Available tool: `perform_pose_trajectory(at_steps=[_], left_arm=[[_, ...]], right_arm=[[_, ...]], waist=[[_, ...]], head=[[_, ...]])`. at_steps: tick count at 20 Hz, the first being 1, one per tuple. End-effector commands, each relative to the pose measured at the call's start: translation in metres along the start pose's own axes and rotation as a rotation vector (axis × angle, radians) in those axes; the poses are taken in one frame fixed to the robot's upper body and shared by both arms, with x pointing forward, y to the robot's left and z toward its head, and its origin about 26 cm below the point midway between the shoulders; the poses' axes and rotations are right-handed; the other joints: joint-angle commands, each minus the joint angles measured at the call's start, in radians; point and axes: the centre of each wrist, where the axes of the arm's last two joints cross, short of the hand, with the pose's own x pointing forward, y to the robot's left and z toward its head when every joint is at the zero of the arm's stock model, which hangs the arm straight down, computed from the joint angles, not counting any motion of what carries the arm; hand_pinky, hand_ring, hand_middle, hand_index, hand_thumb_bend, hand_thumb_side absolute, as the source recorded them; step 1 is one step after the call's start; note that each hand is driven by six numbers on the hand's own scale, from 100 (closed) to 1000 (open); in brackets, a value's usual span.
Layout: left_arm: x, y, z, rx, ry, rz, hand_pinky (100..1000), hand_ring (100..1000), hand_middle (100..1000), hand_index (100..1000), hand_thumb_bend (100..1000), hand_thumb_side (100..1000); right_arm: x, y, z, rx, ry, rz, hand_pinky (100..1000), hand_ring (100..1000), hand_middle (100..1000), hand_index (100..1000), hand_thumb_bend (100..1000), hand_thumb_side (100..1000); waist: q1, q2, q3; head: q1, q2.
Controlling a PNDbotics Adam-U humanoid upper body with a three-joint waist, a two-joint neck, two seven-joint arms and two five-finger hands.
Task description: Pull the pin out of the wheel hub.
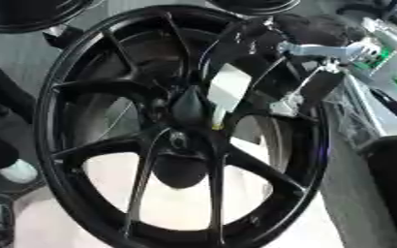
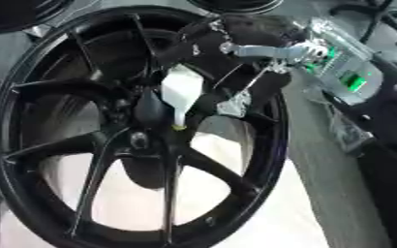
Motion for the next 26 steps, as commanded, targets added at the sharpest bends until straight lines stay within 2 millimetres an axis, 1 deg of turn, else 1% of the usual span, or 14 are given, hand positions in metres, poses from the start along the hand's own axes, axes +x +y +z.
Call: perform_pose_trajectory(at_steps=[1, 4, 7, 8, 13, 16, 19, 26], left_arm=[[0.005, -0.001, -0.002, -0.011, -0.015, -0.005, 677, 711, 649, 792, 412, 1000], [0.005, -0.001, -0.002, -0.010, -0.014, -0.005, 677, 712, 648, 791, 410, 1000], [0.004, -0.001, -0.002, -0.010, -0.014, -0.006, 677, 712, 648, 791, 409, 1000], [0.004, -0.001, -0.002, -0.009, -0.015, -0.006, 677, 712, 647, 791, 408, 1000], [0.004, -0.001, -0.002, -0.009, -0.015, -0.006, 677, 711, 645, 791, 408, 1000], [0.004, -0.001, -0.002, -0.009, -0.015, -0.007, 677, 708, 642, 790, 408, 1000], [0.004, -0.001, -0.002, -0.008, -0.013, -0.007, 677, 708, 640, 790, 409, 1000], [0.004, -0.002, -0.002, -0.009, -0.012, -0.008, 678, 708, 637, 789, 411, 1000]], right_arm=[[0.002, -0.007, -0.002, 0.009, -0.001, 0.026, 905, 715, 760, 931, 113, 477], [0.002, -0.005, -0.002, 0.017, 0.001, 0.023, 908, 712, 756, 930, 100, 476], [0.002, -0.004, -0.003, 0.027, 0.000, 0.023, 908, 710, 752, 928, 100, 474], [0.002, -0.004, -0.002, 0.033, 0.000, 0.023, 908, 710, 751, 925, 116, 483], [0.002, -0.002, -0.003, 0.052, 0.002, 0.024, 910, 709, 748, 923, 111, 483], [0.002, 0.000, -0.003, 0.065, 0.002, 0.025, 910, 709, 746, 922, 167, 500], [0.002, 0.001, -0.003, 0.077, 0.003, 0.030, 910, 710, 740, 914, 176, 505], [0.003, 0.004, -0.002, 0.086, 0.006, 0.027, 910, 706, 711, 895, 155, 491]], waist=[[-0.001, -0.013, 0.001], [-0.002, -0.010, 0.002], [-0.002, -0.007, 0.003], [-0.002, -0.007, 0.003], [-0.005, -0.001, 0.004], [-0.007, 0.003, 0.005], [-0.009, 0.006, 0.006], [-0.014, 0.010, 0.010]], head=[[-0.006, -0.019], [-0.009, -0.018], [-0.015, -0.013], [-0.017, -0.012], [-0.025, -0.011], [-0.027, -0.011], [-0.028, -0.013], [-0.034, -0.012]])
